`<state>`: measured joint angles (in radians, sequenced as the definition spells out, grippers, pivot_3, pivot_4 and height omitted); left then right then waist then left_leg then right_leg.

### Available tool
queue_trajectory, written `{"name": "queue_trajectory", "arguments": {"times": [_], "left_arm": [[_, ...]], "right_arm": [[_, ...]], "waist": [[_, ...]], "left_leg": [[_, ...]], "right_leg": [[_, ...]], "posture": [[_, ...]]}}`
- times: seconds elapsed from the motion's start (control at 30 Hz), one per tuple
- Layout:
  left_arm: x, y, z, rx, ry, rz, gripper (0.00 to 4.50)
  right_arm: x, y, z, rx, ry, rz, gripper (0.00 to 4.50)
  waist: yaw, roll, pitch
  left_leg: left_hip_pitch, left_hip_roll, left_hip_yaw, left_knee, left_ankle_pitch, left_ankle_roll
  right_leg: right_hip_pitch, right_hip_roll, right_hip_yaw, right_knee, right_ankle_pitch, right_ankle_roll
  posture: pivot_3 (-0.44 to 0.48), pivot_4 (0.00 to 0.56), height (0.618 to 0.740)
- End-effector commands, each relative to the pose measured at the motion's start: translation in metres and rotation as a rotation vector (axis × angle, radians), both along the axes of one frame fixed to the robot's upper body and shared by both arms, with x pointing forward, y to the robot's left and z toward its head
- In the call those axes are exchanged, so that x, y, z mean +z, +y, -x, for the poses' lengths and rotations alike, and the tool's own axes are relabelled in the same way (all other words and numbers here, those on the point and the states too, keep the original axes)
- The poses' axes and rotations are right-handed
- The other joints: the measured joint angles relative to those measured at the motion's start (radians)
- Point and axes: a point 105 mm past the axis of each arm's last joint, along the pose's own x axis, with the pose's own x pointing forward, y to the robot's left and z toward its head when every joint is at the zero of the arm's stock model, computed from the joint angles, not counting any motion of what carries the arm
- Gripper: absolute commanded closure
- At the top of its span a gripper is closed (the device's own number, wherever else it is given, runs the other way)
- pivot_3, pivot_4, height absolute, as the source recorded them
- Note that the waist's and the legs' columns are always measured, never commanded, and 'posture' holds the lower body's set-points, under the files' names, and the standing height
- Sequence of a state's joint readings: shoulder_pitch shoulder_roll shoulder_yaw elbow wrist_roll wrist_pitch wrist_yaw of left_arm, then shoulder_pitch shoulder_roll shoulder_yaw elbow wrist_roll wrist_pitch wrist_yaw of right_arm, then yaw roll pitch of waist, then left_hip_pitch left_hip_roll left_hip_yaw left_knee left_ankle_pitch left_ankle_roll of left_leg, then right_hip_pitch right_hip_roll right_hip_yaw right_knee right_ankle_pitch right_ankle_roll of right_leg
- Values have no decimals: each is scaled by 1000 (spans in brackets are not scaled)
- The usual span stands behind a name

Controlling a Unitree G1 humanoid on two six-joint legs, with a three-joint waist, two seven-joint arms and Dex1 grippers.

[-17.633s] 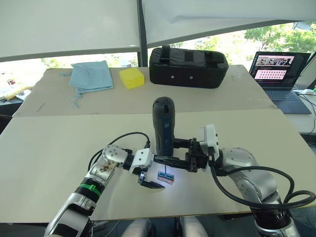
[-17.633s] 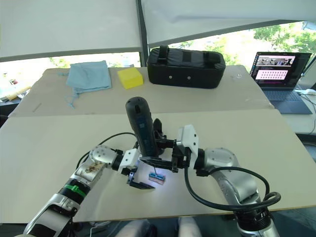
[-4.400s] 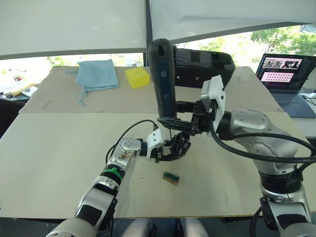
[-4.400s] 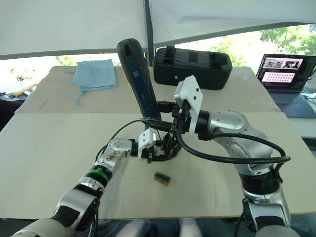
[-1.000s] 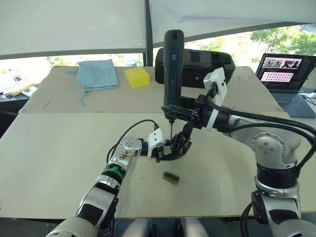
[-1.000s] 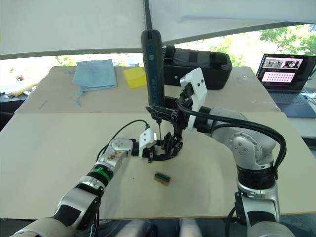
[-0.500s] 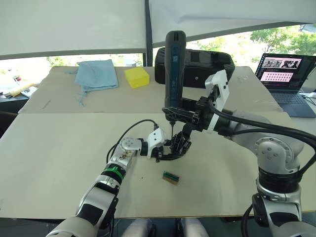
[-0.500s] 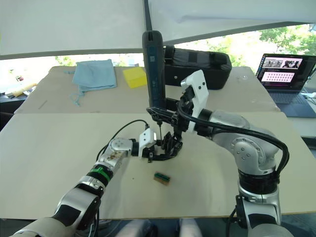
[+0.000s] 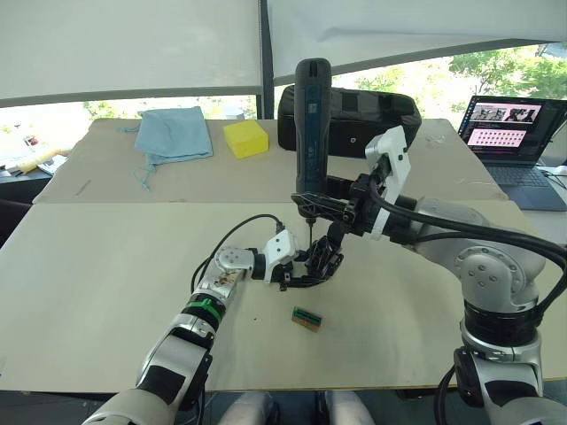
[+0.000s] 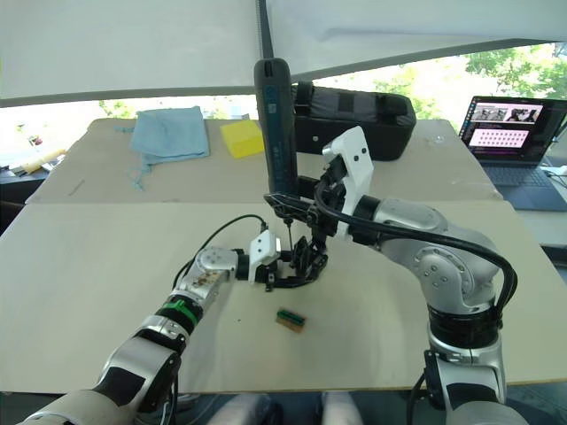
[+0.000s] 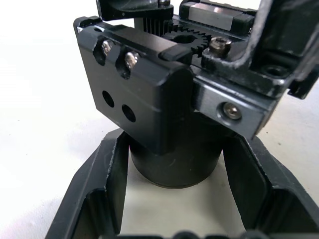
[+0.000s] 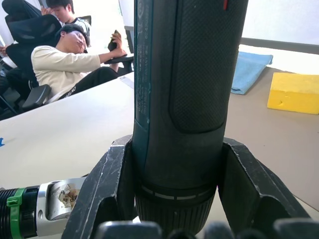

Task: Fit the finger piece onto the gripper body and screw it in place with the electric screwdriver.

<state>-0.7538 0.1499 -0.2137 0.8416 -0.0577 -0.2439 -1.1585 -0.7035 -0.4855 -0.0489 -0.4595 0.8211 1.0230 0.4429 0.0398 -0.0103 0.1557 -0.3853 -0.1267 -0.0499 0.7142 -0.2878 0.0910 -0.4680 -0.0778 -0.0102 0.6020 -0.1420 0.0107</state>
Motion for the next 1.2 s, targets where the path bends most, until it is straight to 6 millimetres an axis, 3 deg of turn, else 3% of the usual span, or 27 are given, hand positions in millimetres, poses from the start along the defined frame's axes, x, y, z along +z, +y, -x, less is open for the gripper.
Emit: {"name": "queue_trajectory", "arguments": {"times": [0.03, 0.6, 1.2], "left_arm": [[8, -5, -3, 0, -27, 9, 2221], [8, -4, -3, 3, -23, 13, 2221], [7, -3, -4, 6, -23, 10, 2221]], "right_arm": [[23, 0, 5, 13, -108, -27, 2582], [32, 3, 5, 21, -116, -45, 2582], [26, 4, 7, 35, -126, -30, 2582]], "waist": [[0, 0, 0], [0, 0, 0], [0, 0, 0]], "left_leg": [[0, 0, 0, 0, 0, 0], [0, 0, 0, 0, 0, 0], [0, 0, 0, 0, 0, 0]], "right_leg": [[0, 0, 0, 0, 0, 0], [0, 0, 0, 0, 0, 0], [0, 0, 0, 0, 0, 0]], "posture": [[0, 150, 740], [0, 150, 740], [0, 150, 740]]}}
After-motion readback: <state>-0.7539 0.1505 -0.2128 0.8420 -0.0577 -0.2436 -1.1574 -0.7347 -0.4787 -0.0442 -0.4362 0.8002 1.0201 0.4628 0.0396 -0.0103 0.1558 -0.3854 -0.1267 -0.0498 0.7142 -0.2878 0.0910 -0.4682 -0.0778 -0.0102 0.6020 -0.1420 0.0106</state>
